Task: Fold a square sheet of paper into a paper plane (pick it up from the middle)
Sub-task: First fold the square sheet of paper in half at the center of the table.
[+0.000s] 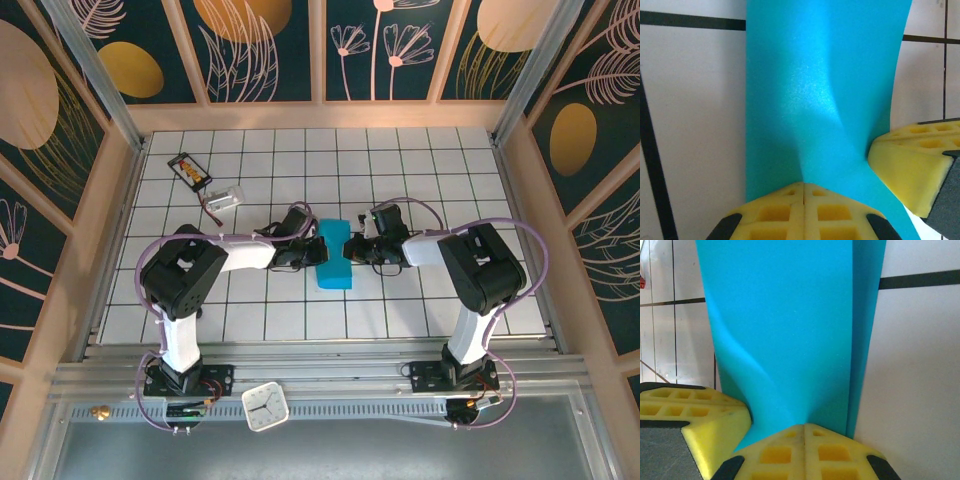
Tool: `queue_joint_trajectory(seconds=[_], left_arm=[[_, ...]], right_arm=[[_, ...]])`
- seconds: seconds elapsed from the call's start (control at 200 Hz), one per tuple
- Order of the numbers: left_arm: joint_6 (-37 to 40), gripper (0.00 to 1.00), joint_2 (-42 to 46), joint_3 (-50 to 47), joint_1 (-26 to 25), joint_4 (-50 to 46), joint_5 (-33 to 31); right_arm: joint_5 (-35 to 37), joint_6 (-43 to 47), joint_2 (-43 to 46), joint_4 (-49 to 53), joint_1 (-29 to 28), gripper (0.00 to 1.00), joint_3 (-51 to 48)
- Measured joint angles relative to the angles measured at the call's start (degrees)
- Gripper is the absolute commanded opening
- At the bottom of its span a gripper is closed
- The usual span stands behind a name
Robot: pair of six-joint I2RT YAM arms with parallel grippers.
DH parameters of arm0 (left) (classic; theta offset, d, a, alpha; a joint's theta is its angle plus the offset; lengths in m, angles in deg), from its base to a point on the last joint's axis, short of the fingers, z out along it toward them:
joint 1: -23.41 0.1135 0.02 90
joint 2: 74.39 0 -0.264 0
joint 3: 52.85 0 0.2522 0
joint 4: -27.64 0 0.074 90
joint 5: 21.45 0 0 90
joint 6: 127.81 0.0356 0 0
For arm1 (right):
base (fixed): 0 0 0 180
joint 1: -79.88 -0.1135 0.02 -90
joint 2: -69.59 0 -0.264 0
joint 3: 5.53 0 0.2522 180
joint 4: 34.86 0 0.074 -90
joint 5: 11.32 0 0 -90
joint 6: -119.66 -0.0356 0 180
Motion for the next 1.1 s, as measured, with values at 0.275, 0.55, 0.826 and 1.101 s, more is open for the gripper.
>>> queue_joint_trajectory(seconds=[0.275, 0.55, 0.826, 1.101], left_arm=[[0.00, 0.15, 1.22, 2.80, 0.94, -0.52, 0.63], [2.12, 0.10, -2.99, 8.33, 3.19, -0.61, 0.68], [4.15, 0.10, -6.43, 8.74, 4.63, -1.09, 0.79], [4.70, 0.15, -5.97, 9.66, 5.27, -1.81, 1.70]], right_arm=[[0.00, 0.00, 0.00, 0.04, 0.00, 0.00, 0.02], [0.00, 0.02, 0.00, 0.17, 0.00, 0.00, 0.07], [-0.07, 0.02, -0.09, 0.17, 0.00, 0.00, 0.11], [-0.07, 0.00, -0.09, 0.17, 0.02, 0.00, 0.11]])
